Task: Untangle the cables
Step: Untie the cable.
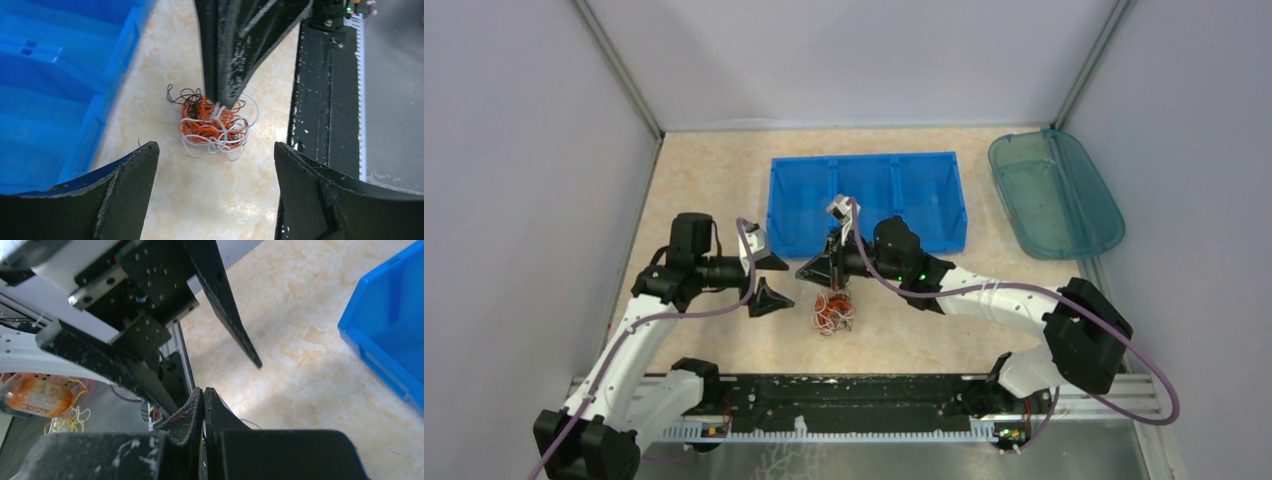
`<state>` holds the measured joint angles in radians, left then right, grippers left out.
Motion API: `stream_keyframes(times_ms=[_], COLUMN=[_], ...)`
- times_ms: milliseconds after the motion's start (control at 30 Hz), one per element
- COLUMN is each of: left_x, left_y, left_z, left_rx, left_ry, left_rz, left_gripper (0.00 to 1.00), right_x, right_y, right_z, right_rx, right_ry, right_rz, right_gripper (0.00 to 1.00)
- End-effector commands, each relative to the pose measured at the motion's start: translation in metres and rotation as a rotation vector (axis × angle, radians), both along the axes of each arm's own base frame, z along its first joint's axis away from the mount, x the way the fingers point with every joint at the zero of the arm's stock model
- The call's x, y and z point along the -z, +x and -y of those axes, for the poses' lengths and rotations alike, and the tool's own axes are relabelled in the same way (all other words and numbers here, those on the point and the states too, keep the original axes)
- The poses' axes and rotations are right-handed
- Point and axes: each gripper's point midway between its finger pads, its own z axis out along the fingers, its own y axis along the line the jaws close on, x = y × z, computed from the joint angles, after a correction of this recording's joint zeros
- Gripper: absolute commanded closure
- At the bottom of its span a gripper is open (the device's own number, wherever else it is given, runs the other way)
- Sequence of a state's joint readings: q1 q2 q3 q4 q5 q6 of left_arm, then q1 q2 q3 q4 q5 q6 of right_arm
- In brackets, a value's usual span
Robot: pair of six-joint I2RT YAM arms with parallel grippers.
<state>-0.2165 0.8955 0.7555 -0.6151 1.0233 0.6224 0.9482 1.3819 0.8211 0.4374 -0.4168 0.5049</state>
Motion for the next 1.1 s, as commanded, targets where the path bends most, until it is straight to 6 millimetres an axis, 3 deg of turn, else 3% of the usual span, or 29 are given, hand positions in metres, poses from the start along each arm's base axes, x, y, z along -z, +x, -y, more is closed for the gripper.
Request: stream_keyframes(times_ms=[0,133,433,700,833,1067], left_x=[-0.001,0.001,-0.014,-0.007,-0.007,-0.016], left_y=[-0.014,-0.012,-0.012,-0.01,-0.009,-0.007], left_z=[0.016,0.023,0.033,0.039,0.04,0.046], left_rx=[0.073,0.06,0.01,0.009,0.002,0.001], left_ry=[-0.033,-0.05,-0.174,-0.172,-0.177,-0.224], left_rz=[-0.008,-0.008,-0.019,-0.052,-0.069,-0.104], left_gripper=[0.1,0.11,0.19,0.22,0.29,0.49], right_x=[-0.073,-0.089,-0.119,-0.139,-0.146,-0.151], right_y=[-0.002,-0.001,-0.004,-0.01,-0.012,-0.014], right_z=[-0.007,-0.008,-0.001,0.002,0.003,0.005], right_rx=[-0.009,-0.005,0.01,-0.011,-0.015,-0.023], right_ry=[0.191,0.231,0.324,0.4,0.419,0.455], right_rz=[0.098,0.104,0.124,0.11,0.11,0.09], right_gripper=[1.0,1.0,1.0,1.0,1.0,1.0])
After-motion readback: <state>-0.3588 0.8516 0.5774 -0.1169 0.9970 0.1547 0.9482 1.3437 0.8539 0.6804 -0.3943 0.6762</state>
